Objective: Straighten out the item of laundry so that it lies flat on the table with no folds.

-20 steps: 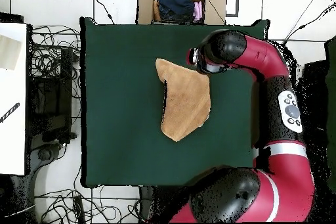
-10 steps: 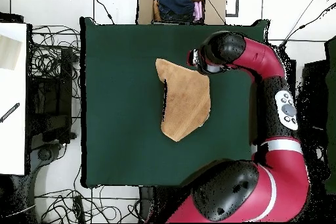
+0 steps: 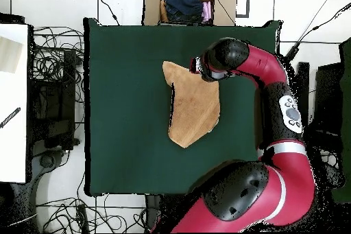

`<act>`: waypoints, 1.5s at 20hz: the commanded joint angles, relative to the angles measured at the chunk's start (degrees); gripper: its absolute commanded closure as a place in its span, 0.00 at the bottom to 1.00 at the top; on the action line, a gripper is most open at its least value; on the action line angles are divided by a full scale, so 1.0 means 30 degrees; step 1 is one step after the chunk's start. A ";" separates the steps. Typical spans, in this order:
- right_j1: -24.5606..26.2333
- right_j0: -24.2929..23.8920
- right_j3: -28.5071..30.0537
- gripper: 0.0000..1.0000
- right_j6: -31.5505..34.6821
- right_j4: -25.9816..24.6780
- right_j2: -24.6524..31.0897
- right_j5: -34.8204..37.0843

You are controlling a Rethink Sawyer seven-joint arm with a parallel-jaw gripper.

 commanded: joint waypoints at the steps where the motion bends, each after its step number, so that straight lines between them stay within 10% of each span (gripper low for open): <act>1: 0.0638 -0.0406 0.0355 0.00 -0.4293 0.0044 0.1646 0.0992; 30: 0.2831 -0.0267 -0.3657 0.00 -0.6431 -0.0197 0.2150 0.4664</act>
